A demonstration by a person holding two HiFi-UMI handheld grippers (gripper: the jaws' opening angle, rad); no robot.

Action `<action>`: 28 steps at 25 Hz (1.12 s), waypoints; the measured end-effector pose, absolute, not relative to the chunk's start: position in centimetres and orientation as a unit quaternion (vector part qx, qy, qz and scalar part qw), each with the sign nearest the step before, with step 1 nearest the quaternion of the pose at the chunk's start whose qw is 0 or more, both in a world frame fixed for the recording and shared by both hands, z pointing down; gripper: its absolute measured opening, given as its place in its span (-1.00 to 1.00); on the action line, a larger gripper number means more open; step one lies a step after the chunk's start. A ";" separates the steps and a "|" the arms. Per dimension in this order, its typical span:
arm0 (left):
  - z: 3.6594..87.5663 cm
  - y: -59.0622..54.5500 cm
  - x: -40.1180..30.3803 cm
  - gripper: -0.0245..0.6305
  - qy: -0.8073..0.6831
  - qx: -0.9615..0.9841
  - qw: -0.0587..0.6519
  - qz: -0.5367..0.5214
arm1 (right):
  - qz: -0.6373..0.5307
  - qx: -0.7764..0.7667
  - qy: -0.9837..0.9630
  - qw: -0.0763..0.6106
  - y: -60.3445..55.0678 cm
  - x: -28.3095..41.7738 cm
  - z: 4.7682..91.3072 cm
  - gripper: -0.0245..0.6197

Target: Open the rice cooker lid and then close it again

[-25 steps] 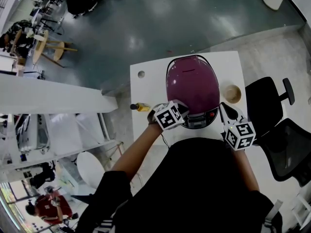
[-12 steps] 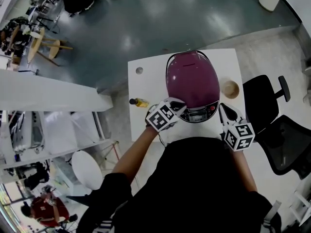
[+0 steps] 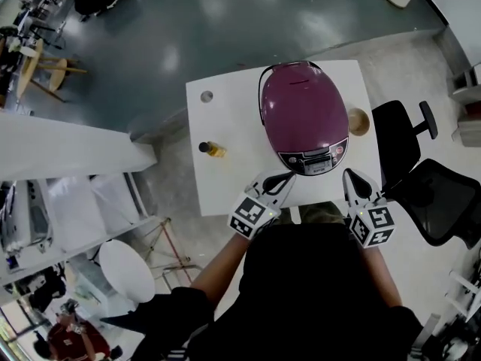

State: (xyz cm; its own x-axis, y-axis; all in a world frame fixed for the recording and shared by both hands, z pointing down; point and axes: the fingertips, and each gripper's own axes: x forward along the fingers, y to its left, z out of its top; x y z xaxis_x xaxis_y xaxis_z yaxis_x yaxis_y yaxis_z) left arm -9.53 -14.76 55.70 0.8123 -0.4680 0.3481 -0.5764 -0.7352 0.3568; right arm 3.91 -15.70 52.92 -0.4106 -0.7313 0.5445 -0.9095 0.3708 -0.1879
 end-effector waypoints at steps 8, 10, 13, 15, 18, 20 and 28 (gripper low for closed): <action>54.4 -10.1 -9.3 -0.92 -0.302 0.924 0.228 0.056 | 0.241 0.504 -0.804 0.204 -11.5 3.5 53.4 -0.92; 53.2 -9.0 -9.0 -0.92 -0.320 0.923 0.203 0.060 | 0.238 0.495 -0.812 0.197 -11.1 3.5 53.2 -0.92; 51.8 -6.8 -8.6 -0.92 -0.343 0.921 0.170 0.063 | 0.224 0.484 -0.828 0.175 -10.1 3.3 52.0 -0.92; 51.2 -5.2 -8.6 -0.92 -0.360 0.916 0.169 0.058 | 0.212 0.477 -0.838 0.158 -8.9 3.1 51.1 -0.92; 50.7 -2.4 -8.1 -0.92 -0.399 0.901 0.157 0.067 | 0.207 0.464 -0.851 0.130 -6.1 4.0 50.5 -0.92; 50.1 0.1 -6.8 -0.92 -0.422 0.892 0.147 0.065 | 0.207 0.454 -0.858 0.121 -3.6 5.8 50.4 -0.92; 50.3 11.8 -0.5 -0.92 -0.441 0.888 0.101 0.088 | 0.191 0.447 -0.866 0.120 7.6 12.9 50.8 -0.92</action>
State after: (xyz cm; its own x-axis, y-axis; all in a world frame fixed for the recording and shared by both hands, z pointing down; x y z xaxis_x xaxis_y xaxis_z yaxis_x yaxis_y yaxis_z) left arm -0.55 11.85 50.29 0.5962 -0.7645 0.2451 -0.8000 -0.5914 0.1013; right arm 12.87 7.65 50.80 -0.5727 -0.7275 0.3778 -0.8190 0.5280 -0.2246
